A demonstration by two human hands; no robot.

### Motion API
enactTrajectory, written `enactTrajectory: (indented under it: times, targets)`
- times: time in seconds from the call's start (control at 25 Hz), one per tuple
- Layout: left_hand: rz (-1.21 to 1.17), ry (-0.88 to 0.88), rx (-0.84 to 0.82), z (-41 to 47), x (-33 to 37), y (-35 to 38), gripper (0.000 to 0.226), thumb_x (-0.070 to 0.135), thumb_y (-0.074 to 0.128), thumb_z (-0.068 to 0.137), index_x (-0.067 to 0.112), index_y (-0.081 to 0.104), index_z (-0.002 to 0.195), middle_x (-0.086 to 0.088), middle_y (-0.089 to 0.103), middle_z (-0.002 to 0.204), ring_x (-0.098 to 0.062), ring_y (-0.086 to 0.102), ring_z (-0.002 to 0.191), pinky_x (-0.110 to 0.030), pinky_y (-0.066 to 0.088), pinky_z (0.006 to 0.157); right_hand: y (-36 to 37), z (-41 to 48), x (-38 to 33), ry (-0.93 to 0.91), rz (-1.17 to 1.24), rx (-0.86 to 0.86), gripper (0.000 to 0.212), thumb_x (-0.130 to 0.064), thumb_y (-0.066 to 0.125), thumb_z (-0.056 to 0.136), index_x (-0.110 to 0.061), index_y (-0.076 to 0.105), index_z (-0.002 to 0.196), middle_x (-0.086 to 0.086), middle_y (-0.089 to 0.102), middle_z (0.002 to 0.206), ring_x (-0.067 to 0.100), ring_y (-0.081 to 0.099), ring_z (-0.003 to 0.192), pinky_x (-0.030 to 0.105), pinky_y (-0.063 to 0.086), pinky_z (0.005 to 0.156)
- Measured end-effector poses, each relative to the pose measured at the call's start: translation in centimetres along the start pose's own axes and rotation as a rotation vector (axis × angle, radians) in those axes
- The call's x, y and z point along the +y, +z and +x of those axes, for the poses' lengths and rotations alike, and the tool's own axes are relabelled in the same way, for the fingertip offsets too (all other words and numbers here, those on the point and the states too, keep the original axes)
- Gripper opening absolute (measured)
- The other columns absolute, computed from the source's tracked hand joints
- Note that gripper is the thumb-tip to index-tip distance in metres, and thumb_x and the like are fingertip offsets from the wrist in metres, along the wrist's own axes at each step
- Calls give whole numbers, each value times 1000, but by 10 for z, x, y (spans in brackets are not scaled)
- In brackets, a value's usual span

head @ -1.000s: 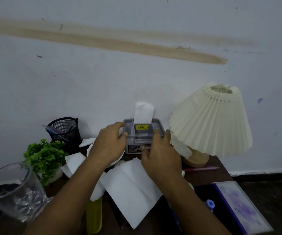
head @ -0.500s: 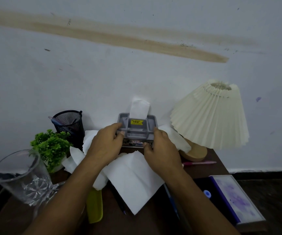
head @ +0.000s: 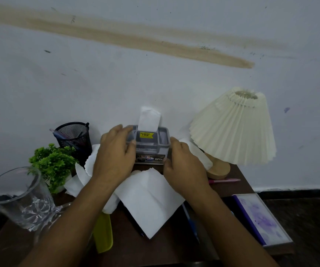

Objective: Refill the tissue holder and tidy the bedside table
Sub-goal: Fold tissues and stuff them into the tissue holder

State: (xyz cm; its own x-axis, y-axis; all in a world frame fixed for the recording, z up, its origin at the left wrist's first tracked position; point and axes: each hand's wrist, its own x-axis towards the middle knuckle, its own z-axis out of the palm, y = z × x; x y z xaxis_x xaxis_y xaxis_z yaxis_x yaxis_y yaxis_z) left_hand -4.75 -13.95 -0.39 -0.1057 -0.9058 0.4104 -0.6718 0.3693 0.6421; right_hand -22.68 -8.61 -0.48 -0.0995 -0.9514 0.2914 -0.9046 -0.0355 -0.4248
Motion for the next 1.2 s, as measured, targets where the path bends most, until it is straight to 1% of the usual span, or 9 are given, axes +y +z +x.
enactTrajectory:
  times: [0.12, 0.32, 0.48, 0.56, 0.68, 0.76, 0.88, 1.04, 1.2]
  targets:
    - [-301, 13, 27, -4, 26, 9, 32, 16, 51, 101, 22, 65, 129, 2, 63, 128, -16, 60, 117, -42, 53, 100, -9, -7, 14, -9, -272, -42, 15, -19, 50, 96, -13, 54, 110, 6, 53, 120, 18, 48, 73, 24, 25, 49]
    - [-437, -69, -193, -18, 51, 29, 27, 19, 51, 103, 26, 69, 121, 12, 70, 112, 3, 63, 99, -33, 56, 93, -12, -15, 49, -25, -360, -22, 27, -27, 47, 101, -11, 68, 100, 9, 63, 114, 26, 63, 91, 26, 32, 70]
    - [-488, -108, -231, -22, 53, 30, 27, 20, 51, 103, 31, 71, 117, 17, 70, 104, 7, 62, 93, -31, 57, 89, -20, -7, 58, 68, -399, -136, 36, -36, 36, 104, -16, 62, 88, 7, 62, 93, 29, 62, 83, 33, 50, 74]
    - [-501, -120, -252, -24, 52, 28, 28, 19, 50, 103, 33, 70, 117, 21, 68, 107, 8, 62, 96, -29, 56, 91, -14, -4, 59, 19, -393, -62, 37, -25, 40, 99, -11, 61, 72, 9, 59, 72, 30, 61, 64, 33, 51, 59]
    - [-516, -119, -273, -27, 48, 28, 28, 17, 51, 103, 33, 71, 115, 20, 69, 111, 7, 63, 100, -29, 55, 92, 4, 2, 87, -11, -353, -161, 39, -13, 37, 79, -3, 59, 49, 12, 52, 51, 25, 50, 38, 24, 33, 41]
    - [-516, -111, -285, -27, 46, 28, 28, 18, 51, 103, 33, 71, 116, 20, 70, 112, 7, 63, 100, -26, 55, 90, -11, -6, 63, -46, -440, -44, 31, -14, 46, 81, -4, 57, 54, 10, 54, 53, 24, 52, 40, 21, 25, 47]
    - [-555, -141, -281, -24, 45, 26, 28, 17, 50, 104, 33, 70, 115, 19, 70, 110, 0, 65, 101, -21, 55, 84, -23, -5, 30, 34, -289, 19, 27, -25, 46, 102, -8, 56, 83, 12, 64, 92, 25, 62, 76, 25, 34, 61]
    - [-755, -357, -305, -19, 48, 24, 22, 26, 52, 103, 24, 72, 109, 4, 76, 105, -18, 71, 99, -27, 59, 77, -25, -21, -12, 37, -108, 50, 19, -31, 44, 102, -16, 56, 99, 2, 59, 110, 10, 53, 71, 22, 36, 56]
    - [-1123, -657, -496, -9, 46, 9, 63, 63, 60, 89, 12, 70, 125, -13, 69, 109, -24, 62, 98, -36, 61, 79, -26, -39, -35, -205, 22, 162, 29, -32, 45, 103, -23, 62, 124, -7, 63, 126, 11, 65, 98, 29, 55, 82]
